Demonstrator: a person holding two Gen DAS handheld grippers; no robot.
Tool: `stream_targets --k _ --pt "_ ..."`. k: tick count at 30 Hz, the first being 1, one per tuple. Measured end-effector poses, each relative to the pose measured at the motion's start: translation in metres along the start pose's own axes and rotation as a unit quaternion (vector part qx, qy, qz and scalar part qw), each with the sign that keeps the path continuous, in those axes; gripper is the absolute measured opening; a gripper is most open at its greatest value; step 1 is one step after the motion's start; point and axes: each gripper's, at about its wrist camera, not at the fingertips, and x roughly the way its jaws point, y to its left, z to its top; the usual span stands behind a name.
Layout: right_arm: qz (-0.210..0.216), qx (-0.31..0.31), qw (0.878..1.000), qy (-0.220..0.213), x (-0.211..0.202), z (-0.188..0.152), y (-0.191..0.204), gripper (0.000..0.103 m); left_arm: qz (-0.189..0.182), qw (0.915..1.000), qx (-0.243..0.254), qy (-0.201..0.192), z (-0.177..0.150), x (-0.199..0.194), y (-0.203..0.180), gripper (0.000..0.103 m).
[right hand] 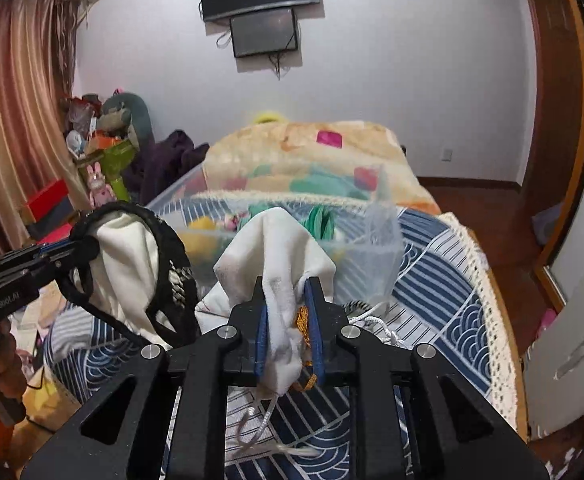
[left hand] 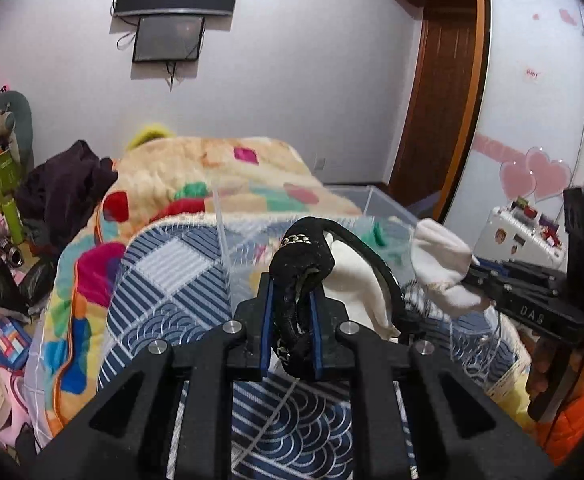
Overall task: Organize soft objects
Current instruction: 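Lift the strap and white bag over the box and release both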
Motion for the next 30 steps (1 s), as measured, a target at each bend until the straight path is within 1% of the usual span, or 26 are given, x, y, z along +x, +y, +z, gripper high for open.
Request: stream_targets --k 6,11,16,21,26,30 --pt "0.010 0.005 1.000 -0.025 -0.010 0.010 -0.001 0.016 0.007 0.9994 0.000 -0.034 0.029 -0.005 -0.001 0.015" --pt "0.009 0.002 0.999 -0.044 -0.013 0.022 0.001 0.016 0.028 0.9979 0.002 -0.058 0.052 0.001 -0.002 0.015" --pt "0.008 0.007 0.998 -0.061 -0.008 0.038 0.001 0.016 0.036 0.9971 -0.016 -0.065 0.065 0.015 0.006 0.015" --pt "-0.010 0.012 0.997 -0.069 0.003 0.050 0.000 0.016 0.046 0.9967 -0.033 -0.058 0.069 0.036 0.013 0.015" --pt "-0.022 0.012 0.998 -0.065 0.019 0.059 0.002 0.016 0.057 0.9972 -0.037 -0.031 0.064 0.062 0.017 0.015" --pt "-0.027 0.005 0.998 -0.057 0.032 0.065 0.005 0.016 0.055 0.9976 -0.040 -0.008 0.058 0.083 0.021 0.015"
